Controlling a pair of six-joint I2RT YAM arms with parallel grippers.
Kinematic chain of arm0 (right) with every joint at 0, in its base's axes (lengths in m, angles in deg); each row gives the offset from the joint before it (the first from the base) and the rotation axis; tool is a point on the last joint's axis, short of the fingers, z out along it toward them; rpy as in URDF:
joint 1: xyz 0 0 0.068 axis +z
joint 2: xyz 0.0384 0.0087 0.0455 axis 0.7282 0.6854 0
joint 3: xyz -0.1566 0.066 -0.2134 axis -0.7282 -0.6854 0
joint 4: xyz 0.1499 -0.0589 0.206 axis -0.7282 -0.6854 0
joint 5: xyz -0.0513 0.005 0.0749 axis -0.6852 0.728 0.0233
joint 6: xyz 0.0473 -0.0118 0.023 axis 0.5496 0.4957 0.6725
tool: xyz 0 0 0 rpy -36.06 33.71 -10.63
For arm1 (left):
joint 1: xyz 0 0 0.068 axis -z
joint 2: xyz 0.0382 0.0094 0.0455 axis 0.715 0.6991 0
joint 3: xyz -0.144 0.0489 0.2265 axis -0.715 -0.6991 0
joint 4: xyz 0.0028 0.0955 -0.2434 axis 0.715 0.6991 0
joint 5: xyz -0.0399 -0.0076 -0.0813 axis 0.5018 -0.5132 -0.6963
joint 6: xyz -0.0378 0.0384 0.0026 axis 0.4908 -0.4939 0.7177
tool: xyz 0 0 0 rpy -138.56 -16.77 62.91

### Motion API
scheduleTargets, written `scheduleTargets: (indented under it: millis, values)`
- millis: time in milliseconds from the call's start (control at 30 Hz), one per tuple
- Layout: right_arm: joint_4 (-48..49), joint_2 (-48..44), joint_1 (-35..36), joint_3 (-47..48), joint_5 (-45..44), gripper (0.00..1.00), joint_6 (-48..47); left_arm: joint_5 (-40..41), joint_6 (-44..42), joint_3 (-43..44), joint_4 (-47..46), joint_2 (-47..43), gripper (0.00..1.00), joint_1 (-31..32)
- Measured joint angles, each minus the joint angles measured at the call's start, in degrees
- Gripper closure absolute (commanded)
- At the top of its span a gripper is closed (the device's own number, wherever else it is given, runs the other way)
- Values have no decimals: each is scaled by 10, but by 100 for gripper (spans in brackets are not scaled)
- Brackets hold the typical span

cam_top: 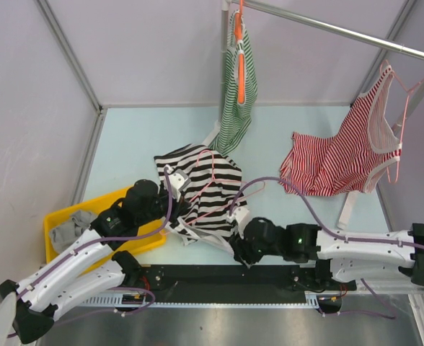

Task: Place the tank top on the hanger

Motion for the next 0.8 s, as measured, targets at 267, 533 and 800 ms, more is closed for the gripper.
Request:
scheduleTargets:
  millis: [267,533,800]
  values:
    - [11,77,66,-30,-74,48,65,0,0,0,1,0,100,0]
    - [35,159,73,-30,-117,57,69,0,0,0,3,2,100,0]
    - [62,172,57,-30,-118,100,60,-1,0,0,3,7,100,-1]
